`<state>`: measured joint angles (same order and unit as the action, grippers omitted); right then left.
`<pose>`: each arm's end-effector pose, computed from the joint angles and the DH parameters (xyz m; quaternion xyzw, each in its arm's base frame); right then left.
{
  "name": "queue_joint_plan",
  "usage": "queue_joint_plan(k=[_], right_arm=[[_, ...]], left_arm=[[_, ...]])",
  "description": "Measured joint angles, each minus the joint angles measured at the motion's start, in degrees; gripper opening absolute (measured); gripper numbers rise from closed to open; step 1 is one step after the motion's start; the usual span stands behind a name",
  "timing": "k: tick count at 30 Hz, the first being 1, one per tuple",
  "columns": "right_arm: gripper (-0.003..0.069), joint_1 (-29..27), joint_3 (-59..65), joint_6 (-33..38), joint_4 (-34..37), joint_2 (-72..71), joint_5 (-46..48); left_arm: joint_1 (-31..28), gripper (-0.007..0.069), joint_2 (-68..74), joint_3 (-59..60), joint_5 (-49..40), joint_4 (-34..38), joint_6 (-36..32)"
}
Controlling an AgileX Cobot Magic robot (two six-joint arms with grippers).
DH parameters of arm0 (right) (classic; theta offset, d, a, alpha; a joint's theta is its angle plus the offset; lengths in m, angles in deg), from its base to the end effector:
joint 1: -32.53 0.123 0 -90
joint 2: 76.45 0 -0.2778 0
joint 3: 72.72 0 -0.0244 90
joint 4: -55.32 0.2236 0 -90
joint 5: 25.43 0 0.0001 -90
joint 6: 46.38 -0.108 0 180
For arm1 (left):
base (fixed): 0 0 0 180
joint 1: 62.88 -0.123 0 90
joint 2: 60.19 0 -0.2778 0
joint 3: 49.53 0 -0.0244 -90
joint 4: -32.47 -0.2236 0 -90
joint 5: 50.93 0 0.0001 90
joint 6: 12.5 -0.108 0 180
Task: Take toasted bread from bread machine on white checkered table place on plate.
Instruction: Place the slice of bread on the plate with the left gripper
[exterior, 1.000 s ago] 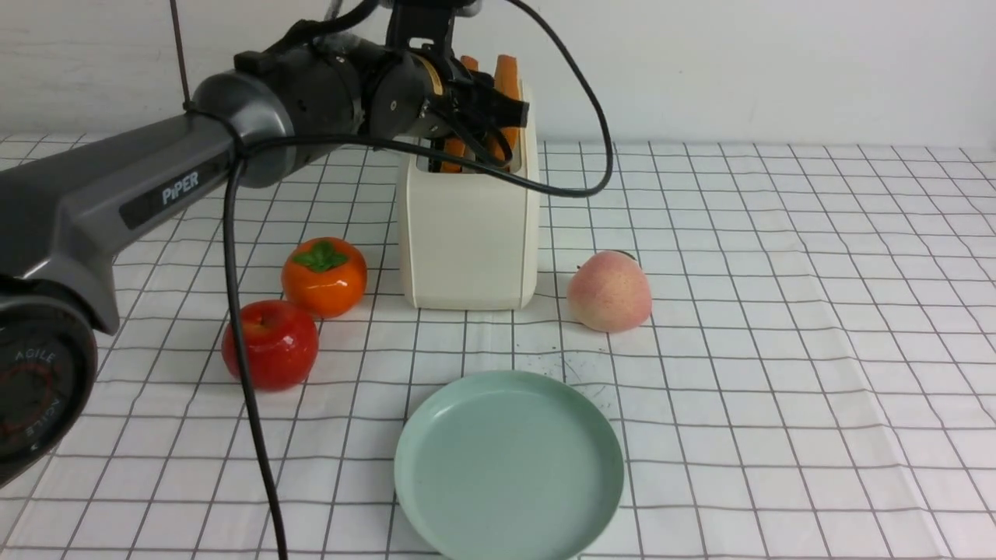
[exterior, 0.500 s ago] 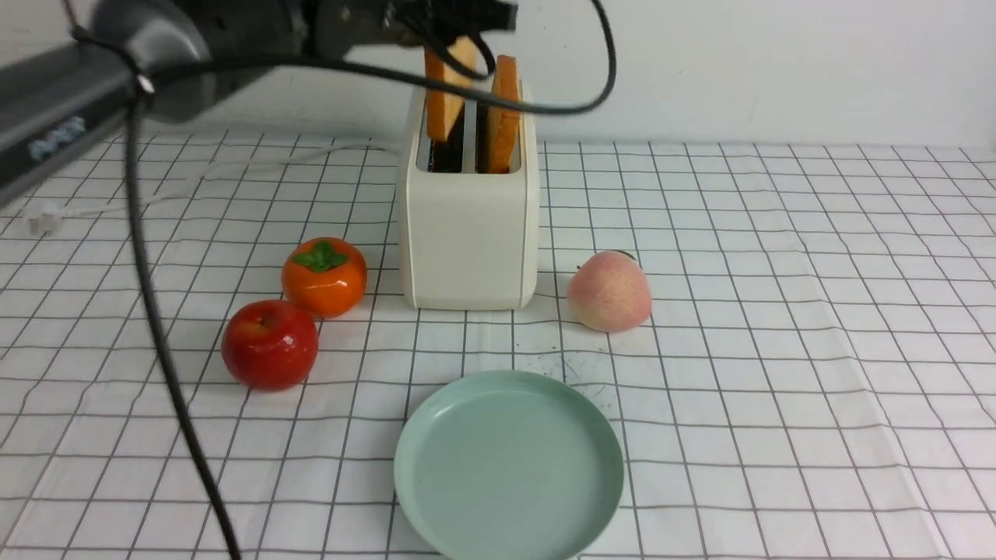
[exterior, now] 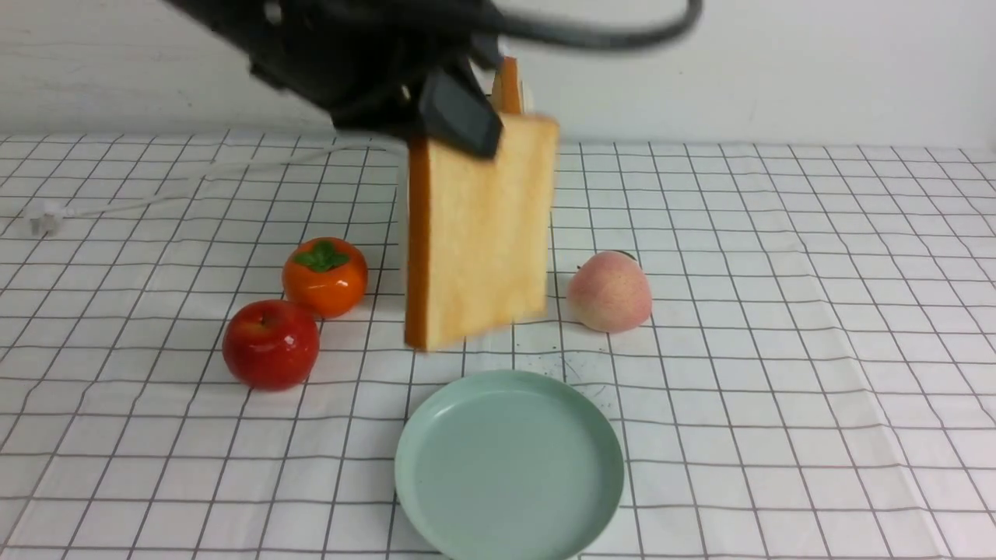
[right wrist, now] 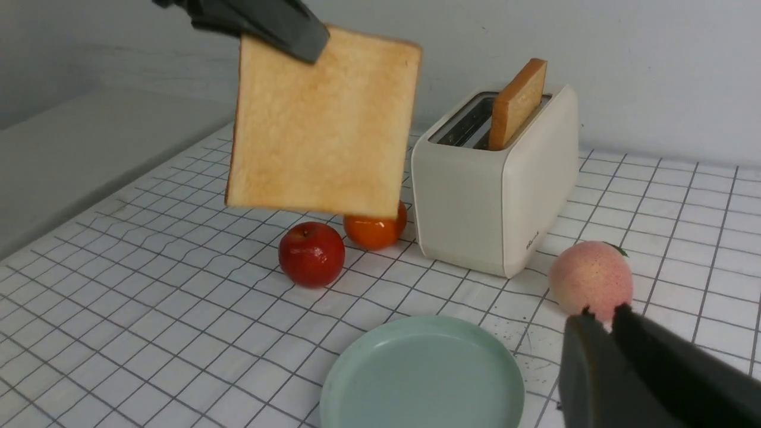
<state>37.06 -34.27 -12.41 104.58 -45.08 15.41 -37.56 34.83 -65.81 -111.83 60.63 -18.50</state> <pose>0.0524 0.0579 0.3525 -0.1480 0.7402 0.2589 0.6027 0.2580 -0.1714 0.3959 0.2094 0.8868 -0.2931 0.2895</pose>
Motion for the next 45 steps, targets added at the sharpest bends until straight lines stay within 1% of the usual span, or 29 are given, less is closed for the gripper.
queue_joint_plan(k=[1,3,6,7,8,10,11,12,14,17,30,33,34,35,39,40,41,43,45], right_arm=[[0.0053,0.0,0.0,0.0,0.05,0.0,0.77],[0.0055,0.0,0.0,0.0,0.05,0.0,1.86],[0.0056,0.0,0.0,0.0,0.05,0.0,3.26],[0.0056,0.0,0.0,0.0,0.05,0.0,3.45],[0.0056,0.0,0.0,0.0,0.05,0.0,4.02],[0.0056,0.0,0.0,0.0,0.05,0.0,4.32],[0.0056,0.0,0.0,0.0,0.05,0.0,4.37],[0.0054,0.0,-0.05,0.0,0.05,0.0,4.54],[0.0054,0.0,-0.05,0.0,0.05,0.0,4.81],[0.0054,0.0,-0.05,-0.06,0.05,0.0,5.19],[0.0053,0.0,-0.09,-0.06,0.05,0.0,6.46],[0.0053,0.0,-0.09,-0.06,0.11,0.0,6.46],[0.0053,0.0,-0.09,-0.06,0.11,0.0,6.46],[0.0053,0.0,-0.09,-0.06,0.17,0.0,6.46],[0.0053,0.0,-0.09,-0.06,0.39,0.0,6.46],[0.0053,0.0,-0.09,-0.06,0.39,0.0,6.46],[0.0053,0.0,-0.09,-0.06,0.52,0.0,6.46],[0.0053,0.0,-0.09,-0.06,0.52,0.0,6.46],[0.0052,0.0,-0.09,-0.06,0.52,0.0,6.46]], left_arm=[[0.0,0.0094,-0.49,6.46,2.46,4.71,-3.02],[0.0,0.0094,-0.61,15.73,7.12,11.36,-8.66],[0.0,0.0094,0.11,26.32,13.42,20.14,-17.35],[0.0,0.0094,0.28,26.91,14.4,21.32,-18.7],[-0.26,0.0094,1.05,30.91,18.71,26.4,-24.28],[-0.81,0.0094,2.16,32.81,21.9,30.61,-28.56],[-0.88,0.0094,2.48,32.87,22.35,31.41,-29.33],[-1.34,0.0094,3.87,33.11,23.6,34.09,-31.49],[-1.56,0.0094,5.78,33.2,24.51,36.34,-32.72],[-1.56,0.0094,8.09,33.2,25.1,37.9,-34.07],[-1.56,0.0102,12.61,33.2,27.66,38.7,-34.37],[-1.63,0.0196,12.9,33.2,28.17,36.59,-34.37],[-1.63,0.026,12.91,33.2,28.23,35.17,-34.37],[-1.63,0.0296,12.91,33.2,28.23,34.2,-34.37],[-1.63,0.0531,11.21,33.2,28.48,29.62,-34.37],[-1.63,0.054,11.0,33.2,28.58,29.62,-34.37],[-1.63,0.0609,9.2,33.2,29.68,28.05,-34.37],[-1.63,0.0652,5.52,33.2,31.56,26.33,-34.37],[-1.63,0.0659,2.1,33.2,33.31,24.52,-34.31]])
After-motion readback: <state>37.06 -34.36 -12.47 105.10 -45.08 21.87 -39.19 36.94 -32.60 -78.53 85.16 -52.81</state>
